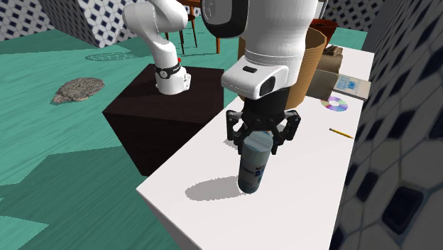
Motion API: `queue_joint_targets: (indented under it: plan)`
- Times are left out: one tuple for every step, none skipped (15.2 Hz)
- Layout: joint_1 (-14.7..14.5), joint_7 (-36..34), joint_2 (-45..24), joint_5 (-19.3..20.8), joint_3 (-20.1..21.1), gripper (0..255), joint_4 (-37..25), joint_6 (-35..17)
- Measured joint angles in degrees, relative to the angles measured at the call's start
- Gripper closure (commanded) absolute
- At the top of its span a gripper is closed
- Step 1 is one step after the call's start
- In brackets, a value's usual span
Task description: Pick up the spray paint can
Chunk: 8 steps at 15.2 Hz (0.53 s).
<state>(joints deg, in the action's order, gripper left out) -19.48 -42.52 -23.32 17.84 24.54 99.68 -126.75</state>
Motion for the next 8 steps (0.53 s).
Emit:
queue_joint_targets:
  plan:
    - [-0.01,-0.01,-0.01,0.01,0.00,255,-0.02,0.01]
    - [-0.01,-0.02,-0.01,0.01,0.00,255,-0.01,0.00]
    - [-0.01,-0.02,0.01,0.01,0.00,255,0.01,-0.03]
    - [-0.01,-0.02,0.01,0.01,0.00,255,0.02,-0.04]
    - [-0.01,0.00,-0.04,0.01,0.00,255,-0.06,0.03]
    - [0.00,0.09,0.03,-0.10,0.04,255,-0.23,0.34]
    - [-0.03,0.18,0.06,-0.20,0.09,255,-0.66,0.82]
    - [0.06,0.36,0.50,-0.47,0.22,255,-0.74,1.34]
